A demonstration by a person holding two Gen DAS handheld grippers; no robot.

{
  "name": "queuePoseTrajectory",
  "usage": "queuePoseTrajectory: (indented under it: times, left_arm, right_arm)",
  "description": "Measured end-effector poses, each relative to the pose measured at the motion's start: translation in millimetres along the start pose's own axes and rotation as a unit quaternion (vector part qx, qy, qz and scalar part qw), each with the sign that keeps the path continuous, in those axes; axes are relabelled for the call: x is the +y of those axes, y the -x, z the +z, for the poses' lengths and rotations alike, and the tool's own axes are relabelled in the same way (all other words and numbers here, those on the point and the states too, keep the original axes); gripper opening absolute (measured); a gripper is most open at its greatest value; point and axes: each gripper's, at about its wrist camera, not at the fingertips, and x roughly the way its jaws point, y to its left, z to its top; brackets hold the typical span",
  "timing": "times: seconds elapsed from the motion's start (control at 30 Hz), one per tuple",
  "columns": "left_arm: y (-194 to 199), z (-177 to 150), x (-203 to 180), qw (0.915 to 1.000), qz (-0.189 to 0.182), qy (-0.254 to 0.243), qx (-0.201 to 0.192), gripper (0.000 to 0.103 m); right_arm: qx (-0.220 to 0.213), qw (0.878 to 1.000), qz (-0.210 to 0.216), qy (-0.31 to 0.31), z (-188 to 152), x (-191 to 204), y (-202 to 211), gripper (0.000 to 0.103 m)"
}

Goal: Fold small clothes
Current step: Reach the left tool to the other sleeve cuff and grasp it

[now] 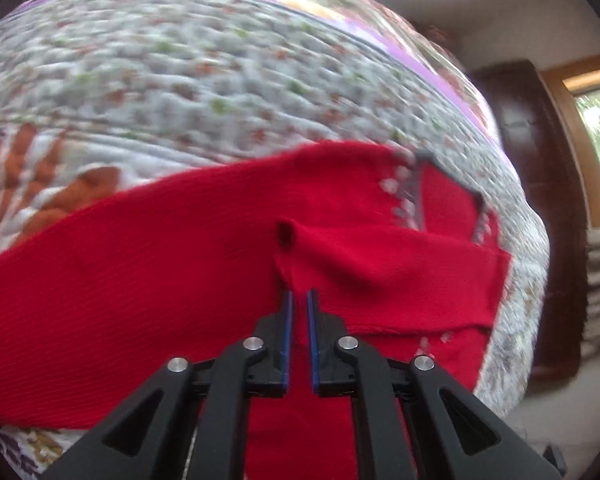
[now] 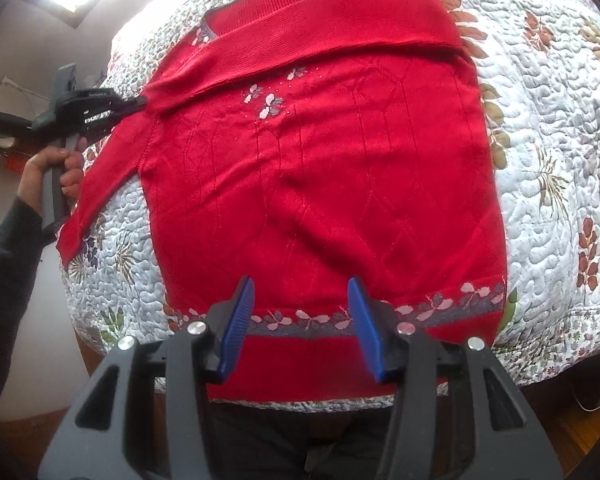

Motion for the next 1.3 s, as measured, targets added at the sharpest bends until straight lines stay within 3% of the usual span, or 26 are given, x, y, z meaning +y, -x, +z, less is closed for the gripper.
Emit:
queuePoseTrajectory:
  times: [0.1,0.17,0.33,0.4,0.53,0.6,0.7,0.77,0.87,1.0,1.1,1.2,1.23,1.3]
  left_arm:
    - [21.4,-3.6,6.8,0.999,-0.006,0.03,-0.031,0.006]
    - [28.4,-5.9,0.0,0.9977,-0.042,0.034,-0.04,0.008]
    - [-1.2,1.3,-31.7,0.9909,-0.132,0.023,-0.013,0.033]
    - [-16.4,5.2,-31.9,0.9914,-0.128,0.025,-0.004,0.036]
    - [-50.0,5.0,-7.8,0.995,-0.079,0.057,0.021,0.034]
    - [-50.9,1.8,-0.7,0.9944,-0.082,0.063,0.022,0.031]
    - [-36.6,-4.5,8.7,0.9948,-0.078,0.065,0.011,0.035]
    - [-13.9,-9.6,16.1,0.9929,-0.087,0.08,-0.013,0.054]
    - [37.8,-35.3,46.6,0.9837,-0.108,0.125,-0.072,0.07]
    - [108.2,-99.9,120.0,0.961,-0.091,0.211,-0.154,0.081]
    - [149.5,-140.6,188.6,0.9399,-0.063,0.278,-0.188,0.086]
    - [191.1,-187.6,272.8,0.8978,-0.039,0.374,-0.229,0.088]
    - [203.6,-204.5,300.8,0.8767,-0.041,0.41,-0.248,0.088]
    - [219.7,-226.8,344.9,0.8436,-0.043,0.46,-0.274,0.088]
  right_arm:
    - [-0.003,1.0,0.002,-0.001,1.8,-1.2,2.4,0.051]
    - [-0.004,1.0,0.003,-0.003,3.6,-2.1,1.7,0.051]
    - [0.002,1.0,0.009,-0.012,5.1,-3.4,-2.1,0.051]
    - [0.002,1.0,0.006,-0.01,3.2,-2.7,-0.9,0.051]
    - [0.001,1.0,0.001,-0.013,-0.2,-8.2,3.7,0.051]
    - [-0.001,1.0,-0.001,-0.017,-0.5,-13.1,6.9,0.051]
    - [-0.004,1.0,-0.003,-0.021,1.5,-16.2,10.1,0.051]
    - [-0.007,1.0,-0.003,-0.014,4.3,-13.8,13.4,0.051]
    - [-0.017,1.0,0.002,-0.003,10.6,-5.5,20.0,0.053]
    - [-0.018,1.0,0.009,0.023,19.2,12.1,22.0,0.055]
    - [-0.015,0.999,0.011,0.047,22.6,31.3,20.5,0.056]
    - [-0.007,0.997,0.013,0.071,24.6,53.7,16.1,0.057]
    - [-0.004,0.997,0.013,0.079,24.6,61.1,13.5,0.057]
    - [0.005,0.996,0.013,0.093,23.9,76.0,7.2,0.057]
